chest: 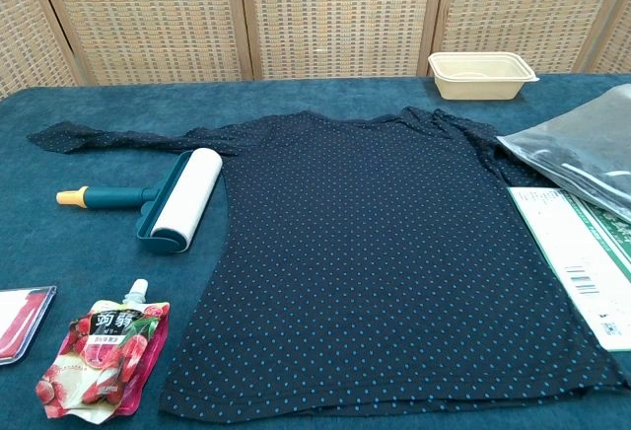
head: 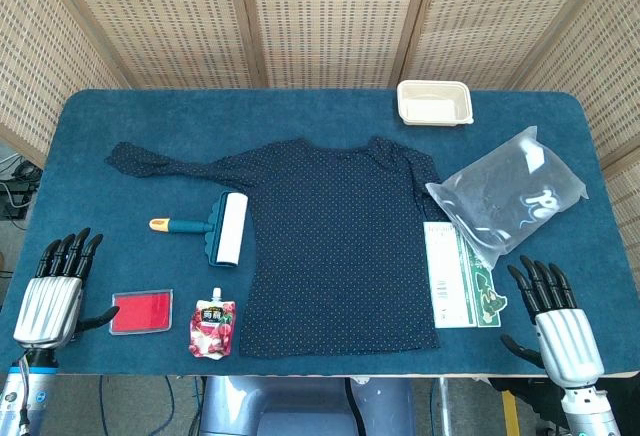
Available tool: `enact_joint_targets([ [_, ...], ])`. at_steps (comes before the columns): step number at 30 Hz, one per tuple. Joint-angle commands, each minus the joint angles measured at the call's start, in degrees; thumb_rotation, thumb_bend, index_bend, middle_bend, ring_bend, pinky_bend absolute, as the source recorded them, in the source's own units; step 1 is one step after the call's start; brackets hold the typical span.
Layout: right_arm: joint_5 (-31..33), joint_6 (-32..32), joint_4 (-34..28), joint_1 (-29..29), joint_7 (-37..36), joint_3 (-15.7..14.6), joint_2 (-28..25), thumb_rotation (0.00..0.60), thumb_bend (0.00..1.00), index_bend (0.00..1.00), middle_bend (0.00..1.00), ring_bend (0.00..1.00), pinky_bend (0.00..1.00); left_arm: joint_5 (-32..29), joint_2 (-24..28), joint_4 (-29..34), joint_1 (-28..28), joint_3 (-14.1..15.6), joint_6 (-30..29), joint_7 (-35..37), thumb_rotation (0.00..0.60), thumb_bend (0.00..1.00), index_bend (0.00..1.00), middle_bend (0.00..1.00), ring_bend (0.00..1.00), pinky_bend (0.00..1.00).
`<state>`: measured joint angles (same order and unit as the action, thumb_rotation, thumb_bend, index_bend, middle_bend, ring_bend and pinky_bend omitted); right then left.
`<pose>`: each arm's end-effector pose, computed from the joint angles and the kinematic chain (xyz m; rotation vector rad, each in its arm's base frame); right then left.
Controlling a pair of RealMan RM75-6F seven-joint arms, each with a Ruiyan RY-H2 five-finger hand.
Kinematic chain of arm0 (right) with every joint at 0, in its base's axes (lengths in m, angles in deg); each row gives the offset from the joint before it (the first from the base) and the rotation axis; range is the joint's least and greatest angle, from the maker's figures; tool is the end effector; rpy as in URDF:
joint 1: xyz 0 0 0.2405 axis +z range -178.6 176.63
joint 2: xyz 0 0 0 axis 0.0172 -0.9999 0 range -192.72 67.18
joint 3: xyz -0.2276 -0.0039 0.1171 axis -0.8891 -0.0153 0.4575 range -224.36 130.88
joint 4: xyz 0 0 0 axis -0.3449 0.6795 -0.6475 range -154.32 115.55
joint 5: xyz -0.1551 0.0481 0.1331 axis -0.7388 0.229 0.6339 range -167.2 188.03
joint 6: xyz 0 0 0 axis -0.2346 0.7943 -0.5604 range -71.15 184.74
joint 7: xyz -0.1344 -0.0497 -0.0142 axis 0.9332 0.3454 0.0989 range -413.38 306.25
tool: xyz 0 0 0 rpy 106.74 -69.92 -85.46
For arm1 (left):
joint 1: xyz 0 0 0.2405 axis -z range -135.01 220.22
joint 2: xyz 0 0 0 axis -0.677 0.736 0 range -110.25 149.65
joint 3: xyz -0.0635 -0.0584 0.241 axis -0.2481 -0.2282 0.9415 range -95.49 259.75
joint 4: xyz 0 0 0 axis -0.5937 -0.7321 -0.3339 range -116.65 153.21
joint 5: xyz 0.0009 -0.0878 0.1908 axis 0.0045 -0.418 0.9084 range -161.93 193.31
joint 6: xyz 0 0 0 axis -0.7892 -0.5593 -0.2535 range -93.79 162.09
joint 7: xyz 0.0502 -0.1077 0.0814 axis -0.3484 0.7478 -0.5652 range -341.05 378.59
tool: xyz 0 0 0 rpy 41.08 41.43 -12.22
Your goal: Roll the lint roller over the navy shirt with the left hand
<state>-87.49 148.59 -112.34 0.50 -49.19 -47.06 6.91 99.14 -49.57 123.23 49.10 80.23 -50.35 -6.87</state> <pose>-0.2790 -0.1487 0.1267 1.4714 -0.8327 1.0460 -0.2578 0.1799 0.1146 -1.4669 -0.8248 -0.7846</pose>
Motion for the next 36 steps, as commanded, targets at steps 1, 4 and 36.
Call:
enact_joint_targets([
  [1, -0.02, -0.1, -0.01, 0.03, -0.02, -0.06, 0.02, 0.6, 0.1, 0.0, 0.0, 0.0, 0.0, 0.03, 0.06, 0.02, -0.02, 0.03, -0.05, -0.1, 0.6, 0.02, 0.0, 0.0, 0.0, 0.02],
  [4, -0.13, -0.07, 0.01, 0.02, -0.03, -0.12, 0.02, 0.6, 0.1, 0.0, 0.0, 0.0, 0.0, 0.12, 0.23, 0.24, -0.12, 0.09, -0.2, 0.06, 0.6, 0.02, 0.0, 0.0, 0.0, 0.02],
  [36, 1.4, -0.42, -0.34, -0.03, -1.39, 0.35, -0.53, 0.6, 0.1, 0.0, 0.0, 0.0, 0.0, 0.5, -0.82, -1.46, 1.09, -2.3, -1.06, 1.43, 0.6, 0.02, 0.0, 0.07, 0.23, 0.38],
])
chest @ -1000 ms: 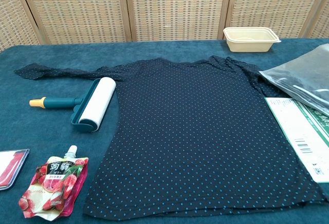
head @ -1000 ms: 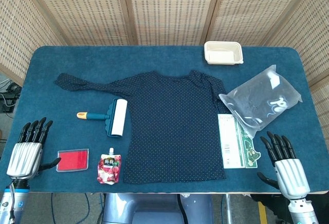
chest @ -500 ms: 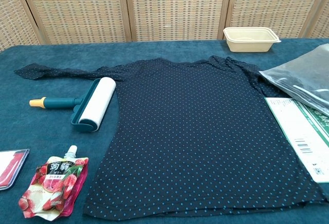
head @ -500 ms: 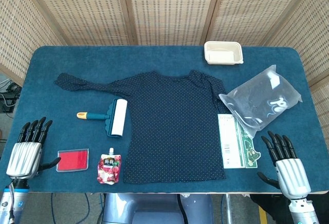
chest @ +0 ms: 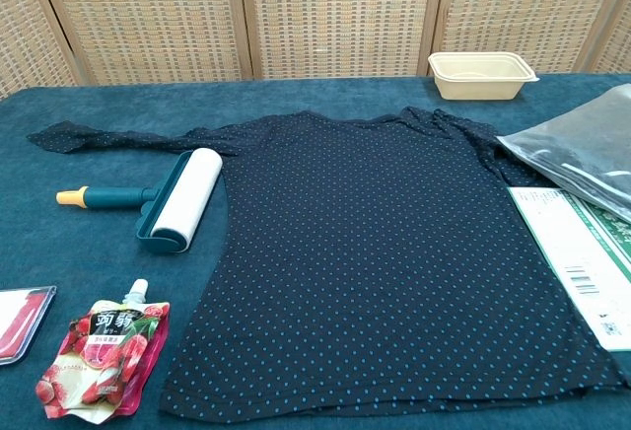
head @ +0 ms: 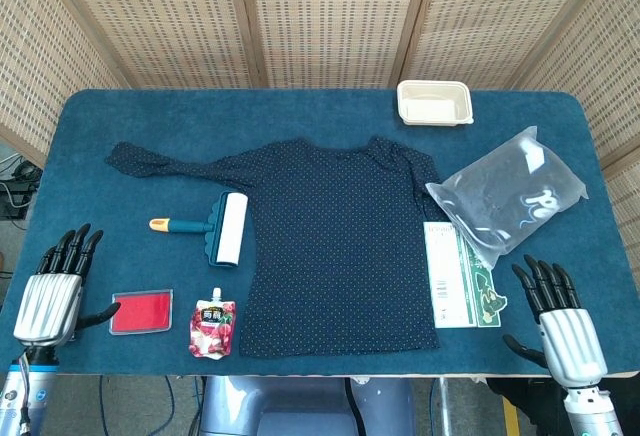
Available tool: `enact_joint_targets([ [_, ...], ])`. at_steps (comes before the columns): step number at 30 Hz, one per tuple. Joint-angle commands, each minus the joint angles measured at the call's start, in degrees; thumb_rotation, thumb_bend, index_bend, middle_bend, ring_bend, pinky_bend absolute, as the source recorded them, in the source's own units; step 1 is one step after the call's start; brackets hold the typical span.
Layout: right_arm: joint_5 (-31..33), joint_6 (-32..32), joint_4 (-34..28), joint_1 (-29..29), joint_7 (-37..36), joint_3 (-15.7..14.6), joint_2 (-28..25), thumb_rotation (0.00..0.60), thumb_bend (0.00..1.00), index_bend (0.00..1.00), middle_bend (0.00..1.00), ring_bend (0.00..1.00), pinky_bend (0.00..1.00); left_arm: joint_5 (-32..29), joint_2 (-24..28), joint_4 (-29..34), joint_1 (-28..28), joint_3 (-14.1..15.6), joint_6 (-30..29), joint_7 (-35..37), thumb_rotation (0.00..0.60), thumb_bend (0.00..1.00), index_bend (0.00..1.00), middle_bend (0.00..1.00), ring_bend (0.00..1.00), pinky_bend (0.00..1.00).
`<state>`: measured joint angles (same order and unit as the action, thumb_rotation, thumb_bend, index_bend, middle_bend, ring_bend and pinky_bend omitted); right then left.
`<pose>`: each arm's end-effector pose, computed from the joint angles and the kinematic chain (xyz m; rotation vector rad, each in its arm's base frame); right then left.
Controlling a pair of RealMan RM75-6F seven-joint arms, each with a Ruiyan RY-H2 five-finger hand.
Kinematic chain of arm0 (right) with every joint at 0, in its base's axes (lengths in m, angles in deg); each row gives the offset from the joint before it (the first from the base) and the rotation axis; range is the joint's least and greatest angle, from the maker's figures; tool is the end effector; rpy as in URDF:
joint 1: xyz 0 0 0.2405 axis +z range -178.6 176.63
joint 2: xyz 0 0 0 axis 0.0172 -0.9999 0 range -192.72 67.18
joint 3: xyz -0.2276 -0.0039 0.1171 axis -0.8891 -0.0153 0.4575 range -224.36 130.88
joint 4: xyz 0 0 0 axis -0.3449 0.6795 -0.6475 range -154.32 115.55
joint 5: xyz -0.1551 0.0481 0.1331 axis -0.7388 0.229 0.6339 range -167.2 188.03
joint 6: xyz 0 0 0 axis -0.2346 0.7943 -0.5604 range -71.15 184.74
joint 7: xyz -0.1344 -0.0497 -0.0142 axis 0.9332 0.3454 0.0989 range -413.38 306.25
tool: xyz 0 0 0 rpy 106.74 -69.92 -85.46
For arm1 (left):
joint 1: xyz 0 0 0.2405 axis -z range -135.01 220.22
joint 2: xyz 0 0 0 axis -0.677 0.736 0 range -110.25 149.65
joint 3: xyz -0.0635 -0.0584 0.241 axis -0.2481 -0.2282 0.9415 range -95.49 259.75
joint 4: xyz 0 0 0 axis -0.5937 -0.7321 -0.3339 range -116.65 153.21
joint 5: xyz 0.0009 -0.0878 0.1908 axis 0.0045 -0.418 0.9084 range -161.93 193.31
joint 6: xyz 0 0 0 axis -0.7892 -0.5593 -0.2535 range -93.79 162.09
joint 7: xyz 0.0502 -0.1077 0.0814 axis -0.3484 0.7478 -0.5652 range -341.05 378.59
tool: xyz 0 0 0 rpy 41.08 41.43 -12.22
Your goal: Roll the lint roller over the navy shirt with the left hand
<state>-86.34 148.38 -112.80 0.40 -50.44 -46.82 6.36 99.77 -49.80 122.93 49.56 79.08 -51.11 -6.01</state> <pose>-0.2814 -0.1495 0.1300 1.4490 -0.8582 1.0472 -0.2536 0.1862 0.1183 -1.4486 -0.8032 -0.8262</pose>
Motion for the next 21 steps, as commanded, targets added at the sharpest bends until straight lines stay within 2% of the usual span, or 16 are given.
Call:
enact_joint_targets([
  [1, 0.34, -0.26, 0.18, 0.1, -0.21, 0.14, 0.05, 0.6, 0.1, 0.0, 0.0, 0.0, 0.0, -0.4, -0.81, -1.56, 0.89, -1.53, -0.13, 0.75, 0.6, 0.02, 0.0, 0.13, 0.31, 0.43],
  [2, 0.52, -0.26, 0.31, 0.12, -0.31, 0.26, 0.09, 0.6, 0.1, 0.0, 0.0, 0.0, 0.0, -1.63, -0.87, -2.0, 1.68, -2.43, 0.94, 1.05, 0.6, 0.03, 0.0, 0.19, 0.38, 0.48],
  [5, 0.76, -0.26, 0.47, 0.14, -0.56, 0.42, 0.12, 0.6, 0.1, 0.0, 0.0, 0.0, 0.0, -4.08, -0.42, -2.63, 3.74, -4.38, 3.56, 0.69, 0.6, 0.03, 0.05, 0.34, 0.5, 0.53],
  [9, 1.26, -0.51, 0.74, 0.21, -0.66, 0.6, 0.21, 0.6, 0.1, 0.0, 0.0, 0.0, 0.0, -7.16, 0.13, -3.8, 7.02, -6.3, 8.07, -0.75, 0.6, 0.03, 0.12, 0.5, 0.61, 0.6],
  [11, 1.57, -0.75, 0.93, 0.27, -0.64, 0.69, 0.31, 0.6, 0.1, 0.0, 0.0, 0.0, 0.0, -9.06, 0.53, -4.23, 8.69, -6.9, 11.14, -0.53, 0.6, 0.03, 0.18, 0.57, 0.65, 0.64],
  [14, 2.14, -1.19, 1.37, 0.39, -0.54, 0.83, 0.56, 0.6, 0.1, 0.0, 0.0, 0.0, 0.0, -13.24, 0.95, -5.98, 11.98, -7.95, 17.38, 0.16, 0.6, 0.03, 0.3, 0.65, 0.7, 0.68],
  [16, 2.28, -1.34, 1.55, 0.45, -0.48, 0.88, 0.67, 0.6, 0.1, 0.0, 0.0, 0.0, 0.0, -15.35, 0.95, -7.31, 13.55, -8.3, 20.18, 0.24, 0.6, 0.03, 0.33, 0.68, 0.72, 0.69],
  [21, 2.64, -1.43, 1.86, 0.51, -0.42, 1.07, 0.8, 0.6, 0.1, 0.0, 0.0, 0.0, 0.0, -18.86, 0.28, -10.84, 16.69, -8.74, 24.53, -0.68, 0.6, 0.14, 0.39, 0.74, 0.76, 0.71],
])
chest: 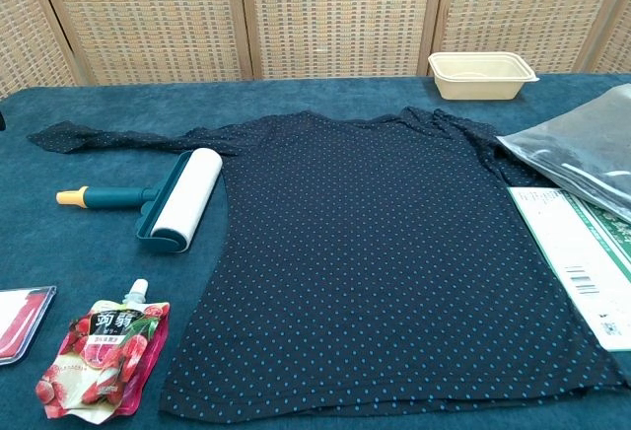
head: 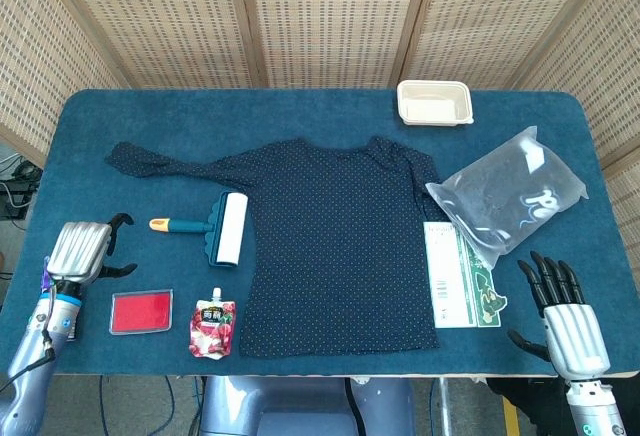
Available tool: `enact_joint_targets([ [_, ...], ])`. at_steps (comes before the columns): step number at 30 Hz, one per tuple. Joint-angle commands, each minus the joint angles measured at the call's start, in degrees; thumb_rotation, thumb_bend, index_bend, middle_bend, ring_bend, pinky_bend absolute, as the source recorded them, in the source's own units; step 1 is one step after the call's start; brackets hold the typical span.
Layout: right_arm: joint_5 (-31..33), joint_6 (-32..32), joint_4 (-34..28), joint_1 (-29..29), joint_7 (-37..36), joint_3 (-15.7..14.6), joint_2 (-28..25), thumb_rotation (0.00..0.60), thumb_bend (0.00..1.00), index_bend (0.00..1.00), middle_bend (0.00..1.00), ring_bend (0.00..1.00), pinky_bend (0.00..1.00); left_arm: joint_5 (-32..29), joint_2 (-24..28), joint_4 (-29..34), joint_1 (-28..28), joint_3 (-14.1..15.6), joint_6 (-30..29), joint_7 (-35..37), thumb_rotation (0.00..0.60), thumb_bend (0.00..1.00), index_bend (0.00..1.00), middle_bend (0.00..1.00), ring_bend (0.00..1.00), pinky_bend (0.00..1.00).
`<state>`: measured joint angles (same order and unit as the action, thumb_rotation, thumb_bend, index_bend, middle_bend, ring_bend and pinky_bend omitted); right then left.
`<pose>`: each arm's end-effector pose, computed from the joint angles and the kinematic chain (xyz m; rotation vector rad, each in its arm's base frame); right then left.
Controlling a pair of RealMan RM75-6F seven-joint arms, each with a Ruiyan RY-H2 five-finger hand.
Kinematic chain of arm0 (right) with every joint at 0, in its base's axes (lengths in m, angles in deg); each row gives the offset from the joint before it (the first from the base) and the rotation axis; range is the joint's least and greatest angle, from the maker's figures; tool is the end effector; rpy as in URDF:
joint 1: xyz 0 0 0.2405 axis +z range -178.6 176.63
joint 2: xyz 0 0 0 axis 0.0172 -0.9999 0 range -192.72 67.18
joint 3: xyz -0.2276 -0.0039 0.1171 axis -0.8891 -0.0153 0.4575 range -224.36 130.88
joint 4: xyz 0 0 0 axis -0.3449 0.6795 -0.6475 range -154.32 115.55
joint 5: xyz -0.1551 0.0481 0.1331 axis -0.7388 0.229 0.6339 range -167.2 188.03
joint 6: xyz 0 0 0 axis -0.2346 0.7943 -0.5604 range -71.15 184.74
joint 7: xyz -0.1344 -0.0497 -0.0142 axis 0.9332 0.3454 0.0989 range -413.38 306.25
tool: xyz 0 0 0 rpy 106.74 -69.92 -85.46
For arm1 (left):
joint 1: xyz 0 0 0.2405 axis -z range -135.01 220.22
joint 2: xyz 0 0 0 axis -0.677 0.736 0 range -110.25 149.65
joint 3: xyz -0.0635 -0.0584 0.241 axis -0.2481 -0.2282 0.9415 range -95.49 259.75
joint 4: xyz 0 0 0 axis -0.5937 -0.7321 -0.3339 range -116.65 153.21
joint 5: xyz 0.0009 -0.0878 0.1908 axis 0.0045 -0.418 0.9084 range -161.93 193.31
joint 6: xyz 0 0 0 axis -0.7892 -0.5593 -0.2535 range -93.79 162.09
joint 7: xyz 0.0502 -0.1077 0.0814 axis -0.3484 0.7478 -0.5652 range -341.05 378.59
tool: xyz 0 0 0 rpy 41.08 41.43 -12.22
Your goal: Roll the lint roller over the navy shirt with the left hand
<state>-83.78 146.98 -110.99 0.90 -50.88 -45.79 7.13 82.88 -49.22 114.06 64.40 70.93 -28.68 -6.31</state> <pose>-0.2911 -0.1567 0.1287 1.4281 -0.8675 1.0131 -0.2612 0.2876 0.1060 -1.5973 -0.8574 -0.6644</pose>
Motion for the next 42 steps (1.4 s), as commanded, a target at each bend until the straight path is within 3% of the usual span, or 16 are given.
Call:
enact_joint_targets([
  [1, 0.14, -0.06, 0.14, 0.02, 0.04, 0.06, 0.06, 0.6, 0.1, 0.0, 0.0, 0.0, 0.0, -2.74, -0.53, -2.76, 2.48, -0.7, 2.91, -0.44, 0.6, 0.14, 0.4, 0.75, 0.76, 0.72],
  [13, 1.22, -0.74, 1.57, 0.33, 0.39, 0.49, 0.91, 0.6, 0.1, 0.0, 0.0, 0.0, 0.0, -9.34, -4.76, -11.62, 10.49, -0.46, 10.65, -4.72, 0.6, 0.26, 0.4, 0.76, 0.76, 0.72],
  [22, 2.02, -1.38, 2.45, 0.54, 0.35, 0.65, 1.32, 0.6, 0.1, 0.0, 0.0, 0.0, 0.0, -13.17, -8.53, -17.08, 13.82, 1.07, 13.46, -6.4, 0.6, 0.27, 0.36, 0.76, 0.77, 0.72],
  [42, 3.77, -1.82, 3.64, 0.72, -0.14, 1.39, 1.5, 0.6, 0.1, 0.0, 0.0, 0.0, 0.0, -18.82, -16.67, -26.5, 20.59, 2.54, 18.64, -7.95, 0.6, 0.31, 0.4, 0.76, 0.77, 0.72],
])
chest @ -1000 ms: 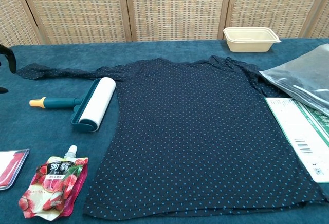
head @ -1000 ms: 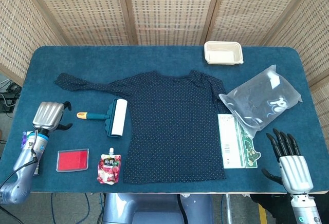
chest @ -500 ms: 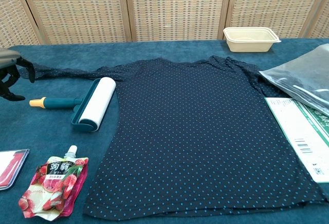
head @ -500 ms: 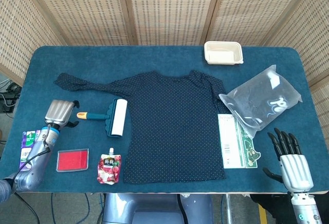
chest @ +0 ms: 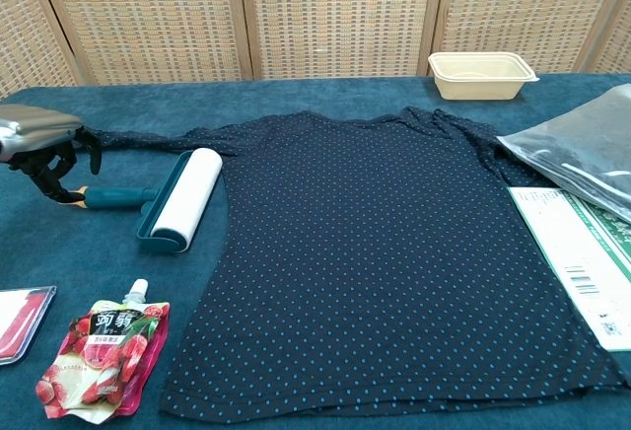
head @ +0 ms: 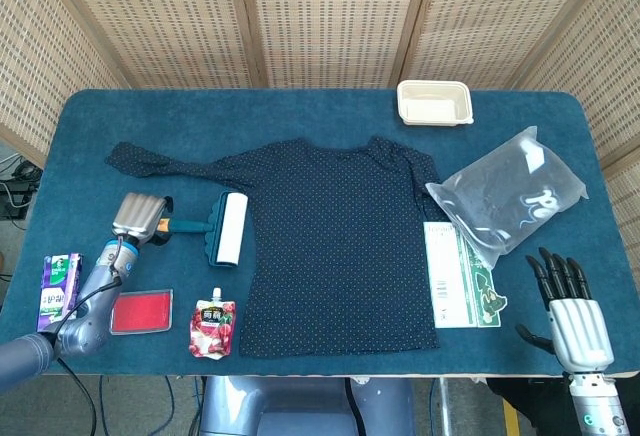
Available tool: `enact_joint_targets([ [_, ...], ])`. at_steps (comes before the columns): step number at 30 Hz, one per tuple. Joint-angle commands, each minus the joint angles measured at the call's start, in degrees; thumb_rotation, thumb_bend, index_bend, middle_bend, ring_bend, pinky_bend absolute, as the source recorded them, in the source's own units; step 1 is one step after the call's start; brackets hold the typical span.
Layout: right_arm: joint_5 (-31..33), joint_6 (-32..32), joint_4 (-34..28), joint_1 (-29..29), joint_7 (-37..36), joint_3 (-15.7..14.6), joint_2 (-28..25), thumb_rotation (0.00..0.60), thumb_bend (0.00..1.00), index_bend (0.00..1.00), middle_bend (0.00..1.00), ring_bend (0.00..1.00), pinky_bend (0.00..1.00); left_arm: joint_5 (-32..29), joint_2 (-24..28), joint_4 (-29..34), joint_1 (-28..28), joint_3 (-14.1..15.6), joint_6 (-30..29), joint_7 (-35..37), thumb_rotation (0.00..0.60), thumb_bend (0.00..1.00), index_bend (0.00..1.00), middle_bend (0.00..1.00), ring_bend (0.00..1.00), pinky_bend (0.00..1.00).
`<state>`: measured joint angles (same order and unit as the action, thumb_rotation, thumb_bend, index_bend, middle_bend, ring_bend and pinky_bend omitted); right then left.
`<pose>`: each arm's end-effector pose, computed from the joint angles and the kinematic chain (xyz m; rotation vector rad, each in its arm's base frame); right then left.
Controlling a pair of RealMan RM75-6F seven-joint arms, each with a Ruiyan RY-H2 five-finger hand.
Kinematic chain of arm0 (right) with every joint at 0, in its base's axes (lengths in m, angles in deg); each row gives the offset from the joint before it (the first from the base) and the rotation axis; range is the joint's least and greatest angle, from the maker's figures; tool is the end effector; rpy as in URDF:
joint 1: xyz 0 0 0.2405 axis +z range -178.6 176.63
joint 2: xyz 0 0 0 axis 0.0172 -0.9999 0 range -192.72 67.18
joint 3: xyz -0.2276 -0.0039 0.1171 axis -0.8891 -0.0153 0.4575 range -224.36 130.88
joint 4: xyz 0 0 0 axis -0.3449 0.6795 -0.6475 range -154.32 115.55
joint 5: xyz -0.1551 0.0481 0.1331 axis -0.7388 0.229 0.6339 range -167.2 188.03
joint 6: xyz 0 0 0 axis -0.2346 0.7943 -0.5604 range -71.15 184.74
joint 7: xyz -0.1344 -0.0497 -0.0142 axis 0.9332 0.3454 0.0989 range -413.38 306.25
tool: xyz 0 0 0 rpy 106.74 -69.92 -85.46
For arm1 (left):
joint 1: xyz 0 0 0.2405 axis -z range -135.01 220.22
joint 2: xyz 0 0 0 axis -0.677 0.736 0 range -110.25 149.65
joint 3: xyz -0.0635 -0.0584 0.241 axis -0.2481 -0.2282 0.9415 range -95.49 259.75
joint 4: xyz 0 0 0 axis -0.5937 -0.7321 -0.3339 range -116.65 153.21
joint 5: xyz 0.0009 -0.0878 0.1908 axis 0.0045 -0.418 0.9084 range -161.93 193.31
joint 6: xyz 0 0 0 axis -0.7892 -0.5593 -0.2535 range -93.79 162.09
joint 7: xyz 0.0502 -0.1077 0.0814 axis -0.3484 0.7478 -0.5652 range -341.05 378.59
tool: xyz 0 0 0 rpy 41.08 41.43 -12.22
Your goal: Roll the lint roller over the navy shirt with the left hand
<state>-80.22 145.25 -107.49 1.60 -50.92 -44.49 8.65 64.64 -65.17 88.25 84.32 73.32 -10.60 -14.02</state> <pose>-0.3069 -0.1662 0.1267 1.3993 -0.8659 0.9541 -0.2556 0.3845 0.0239 -1.7636 -0.8566 -0.4122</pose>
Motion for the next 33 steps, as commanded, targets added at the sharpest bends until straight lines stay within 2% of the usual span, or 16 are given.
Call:
enact_joint_targets([
  [1, 0.37, -0.16, 0.24, 0.03, -0.14, 0.14, 0.0, 0.6, 0.1, 0.0, 0.0, 0.0, 0.0, -0.76, -1.04, -1.05, 0.97, 0.25, 0.74, -0.37, 0.6, 0.31, 0.41, 0.76, 0.77, 0.72],
  [15, 1.54, -0.71, 1.14, 0.21, -0.4, 0.54, 0.27, 0.6, 0.1, 0.0, 0.0, 0.0, 0.0, -2.99, -6.42, -7.75, 4.1, 2.19, 3.71, -1.15, 0.6, 0.32, 0.43, 0.76, 0.77, 0.72],
  [18, 1.46, -0.68, 1.2, 0.24, -0.35, 0.51, 0.33, 0.6, 0.1, 0.0, 0.0, 0.0, 0.0, -3.02, -7.14, -8.65, 4.32, 2.67, 3.97, -1.17, 0.6, 0.42, 0.49, 0.76, 0.77, 0.72],
  [23, 1.38, -0.67, 1.27, 0.27, -0.29, 0.45, 0.42, 0.6, 0.1, 0.0, 0.0, 0.0, 0.0, -1.68, -7.53, -8.49, 4.23, 3.06, 2.62, -0.65, 0.6, 0.77, 0.76, 0.76, 0.77, 0.72],
  [26, 1.29, -0.53, 1.26, 0.24, -0.32, 0.45, 0.42, 0.6, 0.1, 0.0, 0.0, 0.0, 0.0, -0.5, -7.06, -7.66, 4.14, 3.12, 1.36, -0.46, 0.6, 0.85, 0.83, 0.76, 0.77, 0.72],
  [29, 1.04, -0.28, 1.14, 0.22, -0.51, 0.42, 0.35, 0.6, 0.1, 0.0, 0.0, 0.0, 0.0, 0.43, -4.16, -3.96, 4.78, 2.67, -0.35, -1.82, 0.6, 0.86, 0.84, 0.76, 0.77, 0.72],
  [33, 1.0, -0.36, 1.07, 0.23, -0.51, 0.32, 0.31, 0.6, 0.1, 0.0, 0.0, 0.0, 0.0, -1.96, -0.89, 0.47, 5.98, 2.62, 0.15, -5.12, 0.6, 0.87, 0.85, 0.77, 0.77, 0.72],
])
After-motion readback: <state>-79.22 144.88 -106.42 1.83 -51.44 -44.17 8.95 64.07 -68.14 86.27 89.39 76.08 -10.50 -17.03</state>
